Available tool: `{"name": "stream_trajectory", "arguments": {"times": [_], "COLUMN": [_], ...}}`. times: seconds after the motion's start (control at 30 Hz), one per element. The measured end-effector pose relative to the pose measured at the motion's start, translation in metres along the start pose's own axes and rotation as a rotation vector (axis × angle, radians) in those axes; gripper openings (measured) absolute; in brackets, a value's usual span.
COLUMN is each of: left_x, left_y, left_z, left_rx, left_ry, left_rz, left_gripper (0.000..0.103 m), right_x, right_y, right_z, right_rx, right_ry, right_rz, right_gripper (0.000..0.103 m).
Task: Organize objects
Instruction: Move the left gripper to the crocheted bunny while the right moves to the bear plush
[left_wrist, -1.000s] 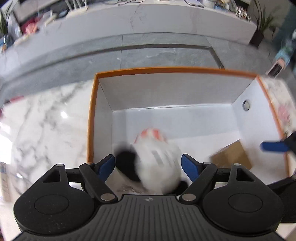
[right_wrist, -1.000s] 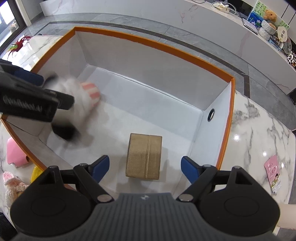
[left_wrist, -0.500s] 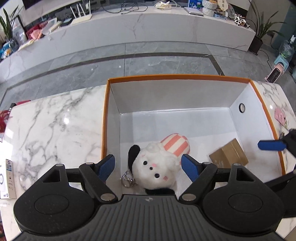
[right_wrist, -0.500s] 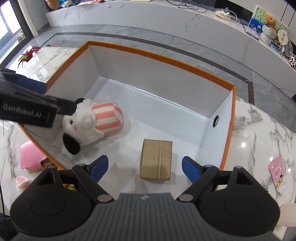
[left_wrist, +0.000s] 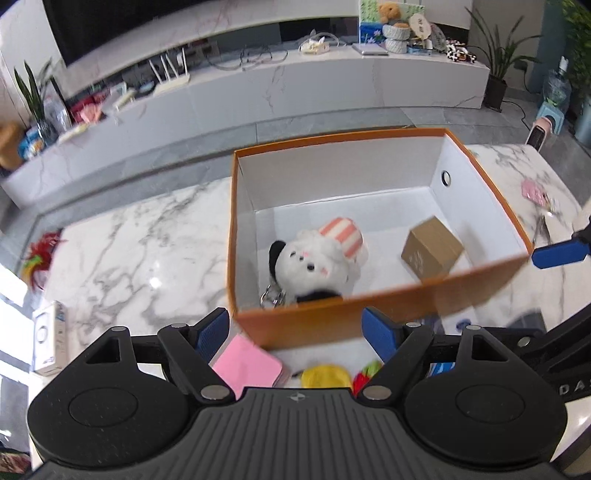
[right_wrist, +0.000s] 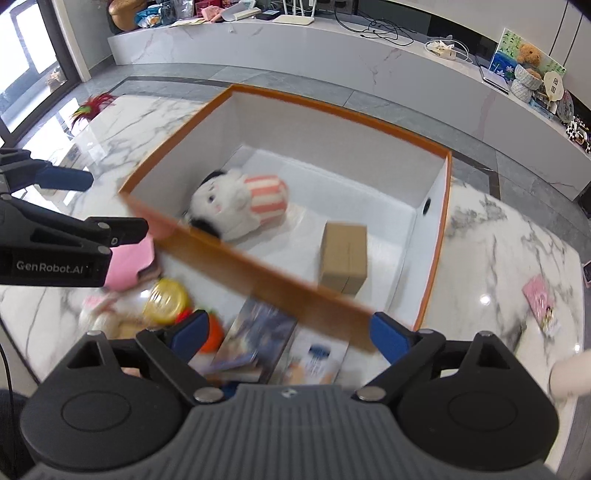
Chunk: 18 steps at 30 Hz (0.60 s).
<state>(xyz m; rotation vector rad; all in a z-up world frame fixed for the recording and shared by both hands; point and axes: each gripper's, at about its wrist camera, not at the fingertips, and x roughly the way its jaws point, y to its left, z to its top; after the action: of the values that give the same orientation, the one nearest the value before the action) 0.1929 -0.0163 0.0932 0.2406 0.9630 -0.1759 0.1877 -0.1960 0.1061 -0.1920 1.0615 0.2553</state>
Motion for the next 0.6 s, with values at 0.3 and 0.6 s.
{"name": "stream_trajectory", "arguments": {"times": [0.3, 0.6], "left_x": [-0.025, -0.011], "left_y": [-0.018, 0.002], "left_z": [-0.075, -0.122], "left_rx": [0.015, -0.114], "left_ry": [-0.061, -0.049], "left_rz": [0.017, -0.063], "left_gripper": [0.093, 0.093], "right_x": [-0.022, -0.019], "right_y": [0.023, 0.012], "right_z": [-0.063, -0.098], "right_rx": [0.003, 0.082], "right_ry": [-0.026, -0.11], "right_rz": [0.002, -0.037], "right_gripper": [0.096, 0.099]}}
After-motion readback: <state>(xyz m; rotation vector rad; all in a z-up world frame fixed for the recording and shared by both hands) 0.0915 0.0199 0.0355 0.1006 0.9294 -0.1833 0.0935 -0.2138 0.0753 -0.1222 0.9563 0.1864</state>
